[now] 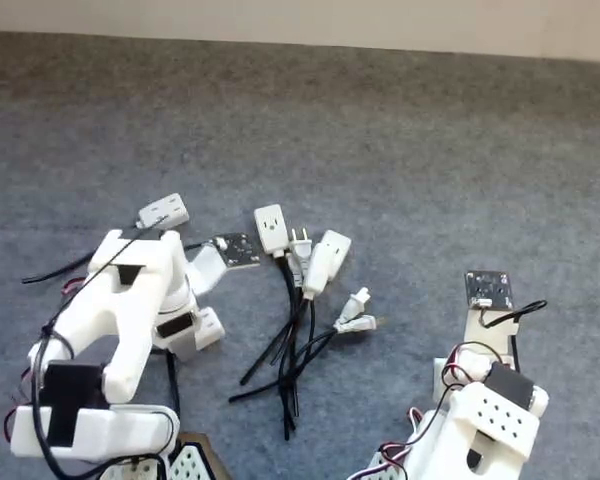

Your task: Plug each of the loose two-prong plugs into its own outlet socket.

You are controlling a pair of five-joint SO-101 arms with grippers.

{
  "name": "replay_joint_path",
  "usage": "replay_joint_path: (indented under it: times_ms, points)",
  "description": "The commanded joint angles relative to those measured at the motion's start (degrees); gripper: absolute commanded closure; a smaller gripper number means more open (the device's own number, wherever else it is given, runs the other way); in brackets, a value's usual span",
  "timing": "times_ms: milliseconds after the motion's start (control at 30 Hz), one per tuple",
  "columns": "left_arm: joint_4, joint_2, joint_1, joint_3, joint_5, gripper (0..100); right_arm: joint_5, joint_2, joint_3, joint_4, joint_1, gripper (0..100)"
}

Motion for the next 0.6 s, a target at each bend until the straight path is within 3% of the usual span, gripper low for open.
replay_joint_path:
  times_ms: [0, 133, 267, 400, 567]
  points:
    - [-5.7, 6.4, -10.0, -8.2, -0.7, 100, 0.7, -0.6, -0.5, -0.7, -0.6, 87.1]
    - [-4.2, 16.1, -18.9, -24.3, -3.0, 100, 0.7, -0.6, -0.5, -0.7, -0.5, 87.1]
    - [4.7, 27.8, -25.2, -45.8, -3.2, 100, 0.7, -0.6, -0.5, -0.7, -0.6, 87.1]
    - [16.2, 38.2, -28.0, -67.7, -3.2, 100, 0.7, -0.6, -0.5, -0.7, -0.6, 87.1]
    - [32.7, 45.6, -26.8, -91.9, -2.8, 100, 0.7, -0.6, -0.5, -0.7, -0.7, 87.1]
